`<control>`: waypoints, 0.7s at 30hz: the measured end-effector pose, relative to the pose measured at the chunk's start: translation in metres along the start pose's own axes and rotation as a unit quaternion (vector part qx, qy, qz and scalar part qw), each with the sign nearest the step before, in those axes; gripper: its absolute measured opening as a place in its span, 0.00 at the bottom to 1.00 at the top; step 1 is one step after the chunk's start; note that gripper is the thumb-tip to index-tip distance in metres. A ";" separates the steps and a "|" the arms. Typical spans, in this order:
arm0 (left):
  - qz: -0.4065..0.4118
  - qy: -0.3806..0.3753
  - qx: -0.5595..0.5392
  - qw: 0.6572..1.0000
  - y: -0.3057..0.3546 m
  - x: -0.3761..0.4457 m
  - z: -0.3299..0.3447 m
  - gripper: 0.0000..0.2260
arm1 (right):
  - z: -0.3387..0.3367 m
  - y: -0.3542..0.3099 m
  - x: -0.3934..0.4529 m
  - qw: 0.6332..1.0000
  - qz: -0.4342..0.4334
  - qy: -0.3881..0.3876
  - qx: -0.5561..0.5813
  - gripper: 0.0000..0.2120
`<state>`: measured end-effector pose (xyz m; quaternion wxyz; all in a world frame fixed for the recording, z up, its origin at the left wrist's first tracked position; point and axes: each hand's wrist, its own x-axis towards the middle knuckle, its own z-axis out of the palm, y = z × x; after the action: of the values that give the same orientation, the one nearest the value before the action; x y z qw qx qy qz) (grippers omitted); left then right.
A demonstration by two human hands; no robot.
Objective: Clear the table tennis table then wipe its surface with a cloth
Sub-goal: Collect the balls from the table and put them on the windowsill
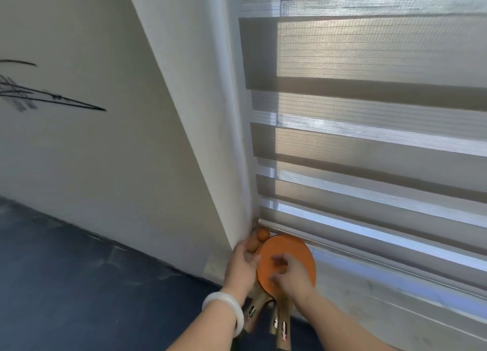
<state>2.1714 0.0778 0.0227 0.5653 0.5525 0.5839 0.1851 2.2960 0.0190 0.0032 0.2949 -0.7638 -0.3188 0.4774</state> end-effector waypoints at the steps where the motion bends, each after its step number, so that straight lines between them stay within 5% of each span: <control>1: -0.003 -0.004 0.001 1.000 0.001 -0.005 -0.003 0.18 | 0.004 -0.002 -0.005 1.000 0.000 -0.009 0.000 0.21; 10: -0.042 -0.001 0.057 0.997 -0.037 -0.066 -0.079 0.13 | 0.057 -0.029 -0.049 0.991 0.011 -0.126 -0.044 0.13; 21: -0.107 0.272 0.000 0.956 -0.172 -0.269 -0.329 0.09 | 0.293 -0.108 -0.180 0.928 -0.111 -0.313 -0.168 0.04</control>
<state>1.7449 -0.0730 0.0970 0.4020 0.4154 0.7713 0.2665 1.9437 -0.0091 0.0739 0.0988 -0.5738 -0.5528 0.5961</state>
